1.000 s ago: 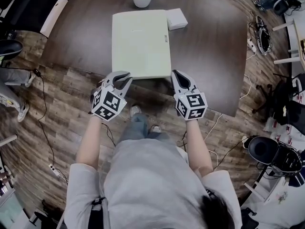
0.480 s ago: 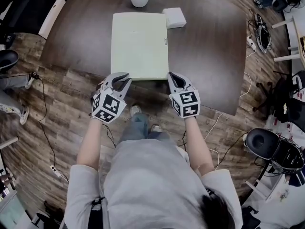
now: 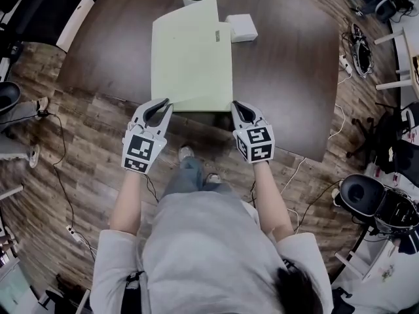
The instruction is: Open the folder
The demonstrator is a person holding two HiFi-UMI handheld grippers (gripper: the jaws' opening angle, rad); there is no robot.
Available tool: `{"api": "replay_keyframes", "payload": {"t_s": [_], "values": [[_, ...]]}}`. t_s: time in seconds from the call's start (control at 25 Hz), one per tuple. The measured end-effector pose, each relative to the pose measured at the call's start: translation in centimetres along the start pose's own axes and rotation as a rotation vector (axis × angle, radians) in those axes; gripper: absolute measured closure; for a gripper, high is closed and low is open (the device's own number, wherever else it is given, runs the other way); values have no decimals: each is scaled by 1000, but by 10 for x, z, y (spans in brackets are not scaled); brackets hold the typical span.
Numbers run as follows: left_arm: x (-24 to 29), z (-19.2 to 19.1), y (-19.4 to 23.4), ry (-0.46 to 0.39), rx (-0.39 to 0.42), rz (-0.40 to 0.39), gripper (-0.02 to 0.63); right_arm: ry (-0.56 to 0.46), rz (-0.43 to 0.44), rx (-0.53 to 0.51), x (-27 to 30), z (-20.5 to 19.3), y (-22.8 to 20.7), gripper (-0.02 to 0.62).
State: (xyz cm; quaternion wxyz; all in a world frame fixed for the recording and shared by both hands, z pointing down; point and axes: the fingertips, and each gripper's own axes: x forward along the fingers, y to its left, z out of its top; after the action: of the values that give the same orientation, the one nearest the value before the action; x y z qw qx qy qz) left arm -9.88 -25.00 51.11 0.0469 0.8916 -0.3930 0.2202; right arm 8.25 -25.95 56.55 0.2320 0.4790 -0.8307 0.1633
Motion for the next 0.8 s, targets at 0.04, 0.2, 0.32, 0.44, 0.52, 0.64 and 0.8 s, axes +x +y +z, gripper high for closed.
{"api": "replay_keyframes", "payload": {"t_s": [0.04,0.2,0.32,0.44,0.52,0.64,0.8], "values": [[-4,1,3,-14,-18,21,572,0,-1,-2,0,0,0,581],[-26,-2,20,-85,-155,120,572,1,-4,-9,-2,0,1,581],[-40,-11,39,-129,-281,189,574,3,-6,-18,0,1,0,581],[-52,-22,54,-144,-358,248,580,6,-7,-22,1,1,-1,581],[-58,-29,58,-145,-389,274,583,6,-7,-26,1,0,-1,581],[-63,-37,66,-161,-456,305,586,8,-5,-33,2,0,-1,581],[-70,-48,77,-168,-521,356,591,11,-4,-42,2,1,1,581]]}}
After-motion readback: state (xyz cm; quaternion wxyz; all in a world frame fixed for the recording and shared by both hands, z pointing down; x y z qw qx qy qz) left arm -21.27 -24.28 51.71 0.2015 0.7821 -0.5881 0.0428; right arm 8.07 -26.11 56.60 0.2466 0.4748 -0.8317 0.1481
